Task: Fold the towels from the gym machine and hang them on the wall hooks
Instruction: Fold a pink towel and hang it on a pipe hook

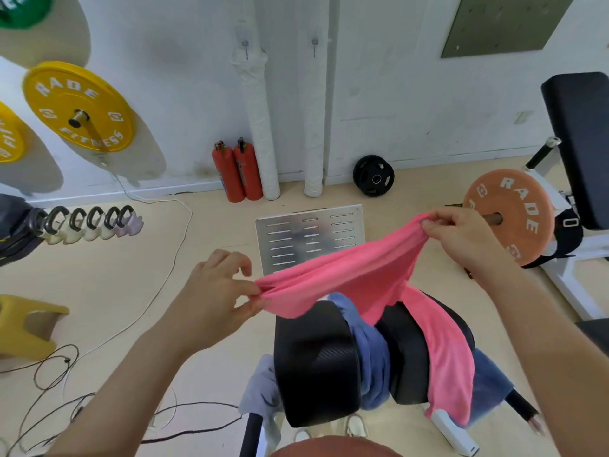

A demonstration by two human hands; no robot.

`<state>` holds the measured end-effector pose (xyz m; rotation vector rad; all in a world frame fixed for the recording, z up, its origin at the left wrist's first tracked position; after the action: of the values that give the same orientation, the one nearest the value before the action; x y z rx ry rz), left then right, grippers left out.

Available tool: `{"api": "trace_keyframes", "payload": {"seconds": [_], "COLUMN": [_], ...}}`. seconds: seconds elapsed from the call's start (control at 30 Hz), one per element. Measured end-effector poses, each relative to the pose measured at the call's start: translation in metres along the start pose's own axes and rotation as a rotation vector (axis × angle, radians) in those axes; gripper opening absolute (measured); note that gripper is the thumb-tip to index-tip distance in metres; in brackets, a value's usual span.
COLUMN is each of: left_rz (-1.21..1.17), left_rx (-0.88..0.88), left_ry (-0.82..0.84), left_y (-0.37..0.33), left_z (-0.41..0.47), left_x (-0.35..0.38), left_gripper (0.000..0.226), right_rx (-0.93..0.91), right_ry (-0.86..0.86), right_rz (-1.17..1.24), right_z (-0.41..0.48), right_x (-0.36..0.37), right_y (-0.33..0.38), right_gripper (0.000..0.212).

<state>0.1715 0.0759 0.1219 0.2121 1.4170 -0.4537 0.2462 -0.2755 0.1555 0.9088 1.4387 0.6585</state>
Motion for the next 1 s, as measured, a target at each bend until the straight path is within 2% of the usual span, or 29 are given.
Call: {"api": "trace_keyframes", "payload": {"seconds": [0.1, 0.17, 0.23, 0.33, 0.43, 0.47, 0.53, 0.63, 0.7, 0.87, 1.0], "left_rz": [-0.180, -0.281, -0.285, -0.206, -0.494, -0.599, -0.707, -0.574, -0.519, -0.380, -0.106], "left_rx": [-0.110, -0.152, -0.151, -0.073, -0.139, -0.197, -0.317, -0.490, -0.546, -0.422, -0.250], "left_ry": [0.104, 0.153, 0.236, 0.485, 0.638, 0.621, 0.465, 0.097, -0.076, -0.410, -0.470], "left_y": [0.007, 0.007, 0.006, -0.001, -0.012, -0.012, -0.006, 0.009, 0.015, 0.021, 0.017], "left_z": [0.005, 0.011, 0.015, 0.013, 0.006, 0.005, 0.007, 0.016, 0.023, 0.040, 0.013], "left_x": [-0.005, -0.004, 0.000, 0.018, 0.037, 0.040, 0.045, 0.041, 0.029, -0.022, -0.025], "left_gripper": [0.043, 0.034, 0.023, 0.021, 0.010, 0.016, 0.023, 0.024, 0.021, 0.011, 0.013], "right_rx": [0.068, 0.099, 0.124, 0.118, 0.084, 0.089, 0.119, 0.155, 0.151, 0.012, 0.017], "right_ry": [0.144, 0.209, 0.259, 0.294, 0.281, 0.271, 0.249, 0.200, 0.141, 0.009, -0.038], "right_rz": [-0.018, 0.075, 0.228, 0.370, 0.437, 0.464, 0.486, 0.424, 0.448, 0.651, 0.713], "right_z": [0.000, -0.001, -0.002, -0.003, -0.003, -0.002, 0.001, 0.010, 0.019, 0.031, 0.005], "right_x": [-0.005, -0.004, -0.001, 0.006, 0.017, 0.020, 0.023, 0.023, 0.021, 0.015, 0.010], "right_y": [0.000, 0.004, 0.010, 0.017, 0.023, 0.024, 0.024, 0.020, 0.020, 0.040, 0.026], "right_gripper": [0.014, 0.014, 0.015, 0.016, 0.016, 0.018, 0.022, 0.021, 0.019, 0.023, 0.025]}}
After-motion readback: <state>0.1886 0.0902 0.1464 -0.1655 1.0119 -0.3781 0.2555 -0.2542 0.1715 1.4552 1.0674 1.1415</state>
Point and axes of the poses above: each hand's wrist, its own z-axis towards the middle knuckle, its own x-axis out of the palm, y = z × x, the point moved 3 cm from there along z, towards the middle knuckle, and after that the axes turned 4 degrees about z, right-handed, at the moved point
